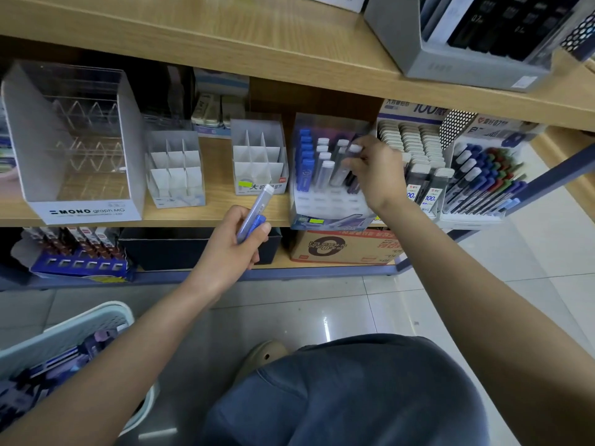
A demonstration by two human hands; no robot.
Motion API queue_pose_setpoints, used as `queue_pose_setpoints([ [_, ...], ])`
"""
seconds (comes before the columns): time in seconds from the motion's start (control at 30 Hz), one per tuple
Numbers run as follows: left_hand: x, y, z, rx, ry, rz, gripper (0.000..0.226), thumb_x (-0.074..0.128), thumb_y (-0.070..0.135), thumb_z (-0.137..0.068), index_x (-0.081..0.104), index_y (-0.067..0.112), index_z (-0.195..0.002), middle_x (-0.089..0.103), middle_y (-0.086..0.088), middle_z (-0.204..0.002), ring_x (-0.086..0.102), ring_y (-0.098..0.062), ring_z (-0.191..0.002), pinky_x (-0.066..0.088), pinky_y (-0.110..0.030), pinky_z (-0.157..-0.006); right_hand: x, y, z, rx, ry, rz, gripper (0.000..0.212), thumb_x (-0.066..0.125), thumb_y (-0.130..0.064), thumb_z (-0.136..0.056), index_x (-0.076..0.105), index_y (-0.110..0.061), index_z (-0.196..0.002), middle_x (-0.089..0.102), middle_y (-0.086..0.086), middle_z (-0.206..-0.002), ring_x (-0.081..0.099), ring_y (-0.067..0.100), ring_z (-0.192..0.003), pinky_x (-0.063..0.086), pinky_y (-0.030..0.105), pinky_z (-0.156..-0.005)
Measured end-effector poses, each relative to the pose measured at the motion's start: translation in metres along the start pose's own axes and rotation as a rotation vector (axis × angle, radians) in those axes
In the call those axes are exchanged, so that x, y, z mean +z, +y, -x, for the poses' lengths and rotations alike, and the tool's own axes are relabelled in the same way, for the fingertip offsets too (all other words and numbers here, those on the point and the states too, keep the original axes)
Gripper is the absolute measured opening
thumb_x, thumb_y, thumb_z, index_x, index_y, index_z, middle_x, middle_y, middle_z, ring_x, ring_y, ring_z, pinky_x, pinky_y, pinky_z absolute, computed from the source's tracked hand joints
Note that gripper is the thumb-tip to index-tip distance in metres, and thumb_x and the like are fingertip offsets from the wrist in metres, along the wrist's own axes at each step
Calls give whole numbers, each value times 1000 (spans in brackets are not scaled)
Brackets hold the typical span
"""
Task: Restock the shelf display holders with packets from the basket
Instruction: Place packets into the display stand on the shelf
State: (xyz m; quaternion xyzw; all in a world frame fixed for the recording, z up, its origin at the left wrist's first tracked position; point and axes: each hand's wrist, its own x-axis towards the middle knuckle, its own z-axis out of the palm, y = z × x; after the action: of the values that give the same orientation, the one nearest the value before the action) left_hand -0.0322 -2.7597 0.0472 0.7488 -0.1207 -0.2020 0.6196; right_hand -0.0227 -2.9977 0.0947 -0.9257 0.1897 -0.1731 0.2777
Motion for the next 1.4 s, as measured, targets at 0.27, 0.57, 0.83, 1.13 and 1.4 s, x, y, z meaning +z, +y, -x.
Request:
queue_pose_setpoints([
  [0.27, -2, -3, -1, -2, 14, -32, 14, 52, 22, -94, 51, 11, -102, 60, -17, -87, 49, 1, -47, 44, -13, -47, 4, 9, -2, -33, -36, 21, 18, 53, 2, -88, 59, -5, -104, 65, 14, -77, 66, 33, -71, 46, 23, -49],
  [0.57, 1, -3, -3, 20, -9, 22, 9, 51, 23, -94, 57, 28, -97, 57, -3, -78, 51, -1, -49, 43, -14, -47, 19, 16, -7, -20, -97, 188, 28, 53, 3, -82, 63, -9, -105, 58, 2, -65, 62, 29, -67, 53, 41, -73],
  [0.83, 2, 0, 1, 35, -23, 18, 18, 51, 23, -94, 58, 21, -111, 57, 0, -78, 52, -3, -52, 46, -15, -48, 24, 16, -11, 41, -77, 238, 34, 53, 1, -83, 55, -2, -117, 67, 24, -84, 63, 40, -77, 53, 46, -71],
  [1.13, 2, 12, 16, 39, -29, 43, 18, 51, 23, -93, 57, 24, -111, 57, 1, -77, 52, -2, -52, 46, -15, -49, 24, 11, -14, 112, -92, 359, 29, 54, 6, -83, 55, 2, -111, 66, 24, -98, 62, 40, -89, 51, 39, -69],
  [1.4, -2, 20, 24, 26, -24, 109, 16, 43, 25, -97, 57, 25, -106, 52, 1, -74, 44, -2, -49, 41, -17, -45, 12, -21, 17, 10, 196, 228, 33, 52, 0, -86, 48, -8, -118, 61, 10, -110, 57, 29, -102, 42, 35, -75],
])
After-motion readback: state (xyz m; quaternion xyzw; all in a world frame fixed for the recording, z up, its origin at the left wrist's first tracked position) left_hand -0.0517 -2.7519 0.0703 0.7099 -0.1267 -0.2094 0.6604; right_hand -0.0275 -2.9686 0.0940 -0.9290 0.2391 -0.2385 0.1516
